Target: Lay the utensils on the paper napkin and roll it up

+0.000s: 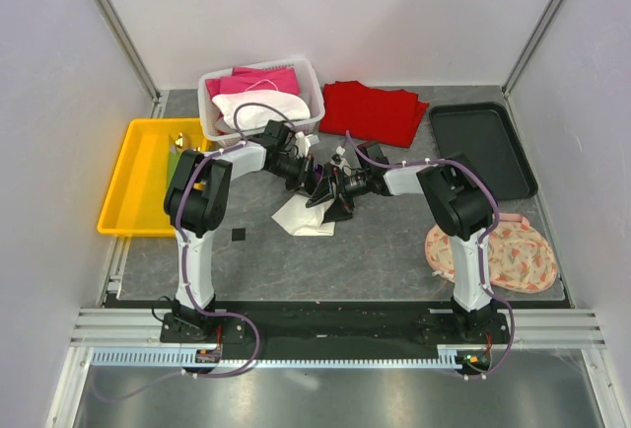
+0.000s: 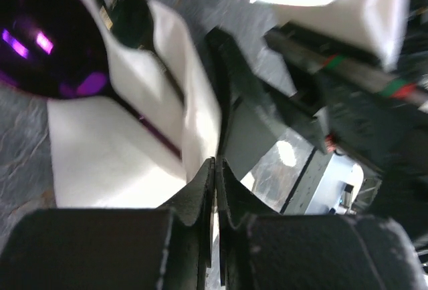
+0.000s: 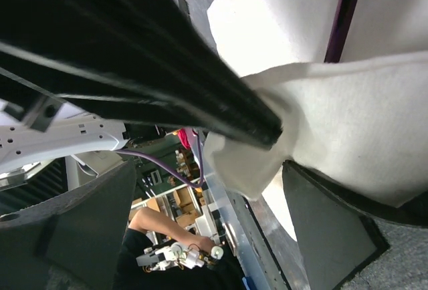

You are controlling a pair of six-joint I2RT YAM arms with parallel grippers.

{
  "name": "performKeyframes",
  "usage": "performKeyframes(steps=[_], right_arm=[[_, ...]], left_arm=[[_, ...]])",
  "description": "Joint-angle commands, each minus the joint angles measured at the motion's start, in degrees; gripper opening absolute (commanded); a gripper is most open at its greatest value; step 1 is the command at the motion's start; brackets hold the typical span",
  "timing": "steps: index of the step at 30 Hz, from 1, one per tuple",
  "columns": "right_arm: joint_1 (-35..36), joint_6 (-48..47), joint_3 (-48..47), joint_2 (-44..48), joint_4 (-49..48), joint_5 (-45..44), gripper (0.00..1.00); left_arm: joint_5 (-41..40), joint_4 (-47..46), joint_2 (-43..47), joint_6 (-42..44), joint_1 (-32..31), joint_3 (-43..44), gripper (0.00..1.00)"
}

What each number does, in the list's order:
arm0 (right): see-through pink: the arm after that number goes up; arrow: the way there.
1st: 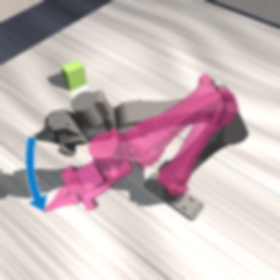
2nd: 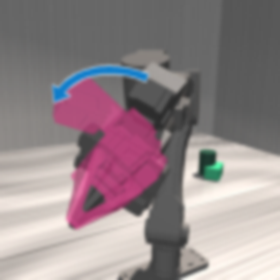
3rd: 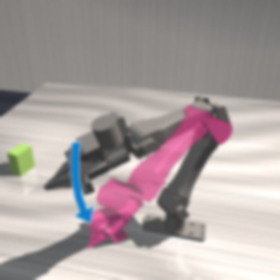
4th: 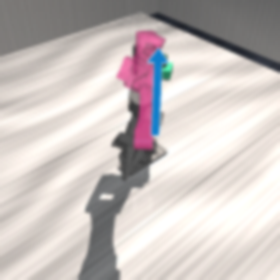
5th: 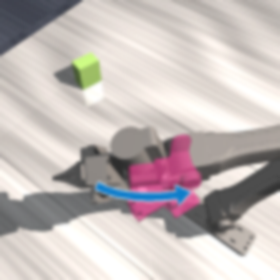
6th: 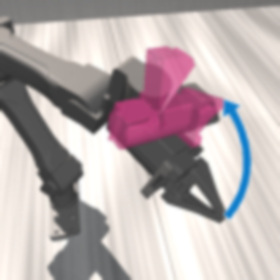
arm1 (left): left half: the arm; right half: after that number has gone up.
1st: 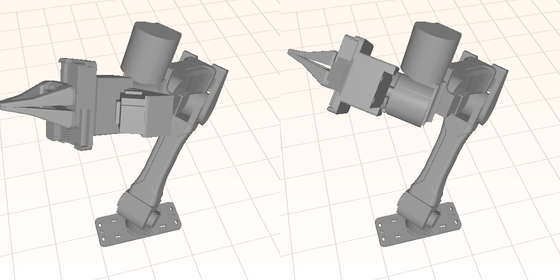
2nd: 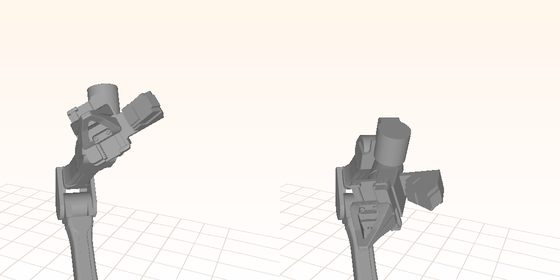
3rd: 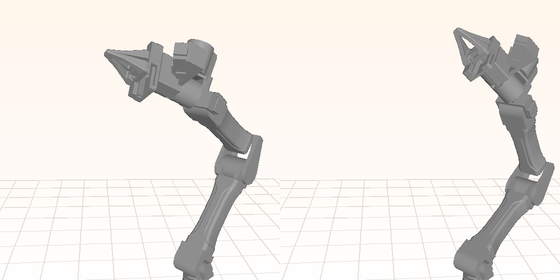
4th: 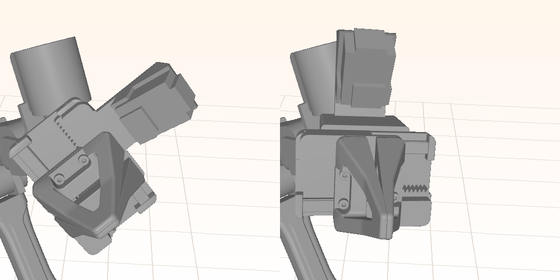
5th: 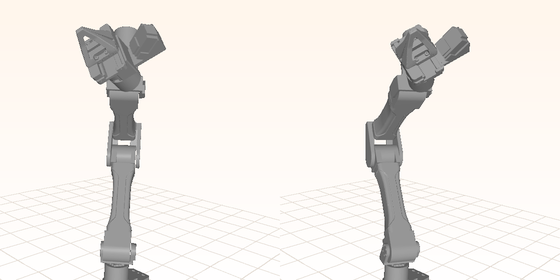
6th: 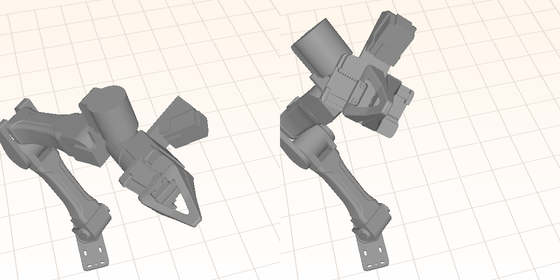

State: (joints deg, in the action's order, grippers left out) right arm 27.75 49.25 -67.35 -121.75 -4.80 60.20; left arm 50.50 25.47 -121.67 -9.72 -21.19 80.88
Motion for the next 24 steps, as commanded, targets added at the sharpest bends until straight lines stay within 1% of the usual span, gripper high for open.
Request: performKeyframes(steps=[1,11,15,18,22,24], right_arm=[[0.11,-3.55,-0.32,0.20,2.42,-7.47,0.98],[0.03,-2.85,-0.15,2.84,2.42,-7.21,0.98],[0.11,-2.06,-0.24,2.40,2.34,-7.29,0.98],[0.11,-0.22,0.38,1.96,1.02,-6.77,0.98],[0.11,4.26,2.22,2.57,-5.21,-5.72,0.98],[0.20,5.84,2.40,2.84,-6.79,-5.54,0.98]], left_arm=[[-1.28,3.44,2.92,4.88,0.36,-1.95,0.08],[-3.13,4.75,3.89,6.37,1.85,-1.08,0.07],[-4.27,5.64,4.24,7.60,2.12,-1.16,0.07],[-4.53,6.08,4.60,7.96,2.38,-1.43,0.07],[-5.06,6.25,4.77,8.39,2.56,-1.60,0.07],[-5.67,6.43,4.86,8.57,2.47,-1.60,0.07]])
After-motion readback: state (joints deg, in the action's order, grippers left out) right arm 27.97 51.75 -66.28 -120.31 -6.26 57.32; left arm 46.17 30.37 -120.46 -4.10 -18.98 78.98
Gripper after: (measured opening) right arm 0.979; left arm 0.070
